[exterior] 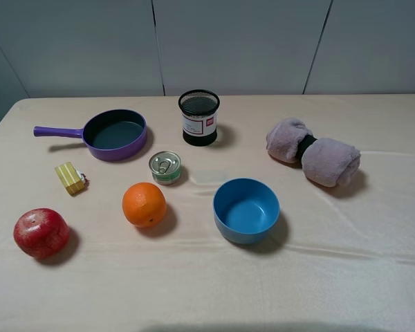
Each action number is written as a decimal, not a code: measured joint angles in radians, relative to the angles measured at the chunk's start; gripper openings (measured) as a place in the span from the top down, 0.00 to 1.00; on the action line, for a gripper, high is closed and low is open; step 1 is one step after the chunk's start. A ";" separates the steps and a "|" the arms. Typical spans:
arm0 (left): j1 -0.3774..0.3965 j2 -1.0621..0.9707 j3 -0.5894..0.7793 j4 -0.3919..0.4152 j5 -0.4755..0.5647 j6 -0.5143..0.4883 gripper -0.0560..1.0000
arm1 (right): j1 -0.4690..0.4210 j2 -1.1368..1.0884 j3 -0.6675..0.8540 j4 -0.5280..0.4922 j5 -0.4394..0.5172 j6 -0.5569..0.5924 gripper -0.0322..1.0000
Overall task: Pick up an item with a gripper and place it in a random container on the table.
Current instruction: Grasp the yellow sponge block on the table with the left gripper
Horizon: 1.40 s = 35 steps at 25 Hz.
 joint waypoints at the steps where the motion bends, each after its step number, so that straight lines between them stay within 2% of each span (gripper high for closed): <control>1: 0.000 0.000 0.000 0.000 0.000 0.000 0.01 | 0.000 0.000 0.000 0.000 0.000 0.000 0.30; 19: 0.000 0.000 0.000 0.000 0.000 0.000 0.01 | 0.000 0.000 0.000 0.000 0.000 0.000 0.30; 28: 0.000 0.000 0.000 0.071 0.000 0.000 0.01 | 0.000 0.000 0.000 0.000 0.000 0.000 0.30; 35: 0.000 0.000 0.000 0.077 -0.019 0.000 0.01 | 0.000 0.000 0.000 0.000 0.000 0.000 0.30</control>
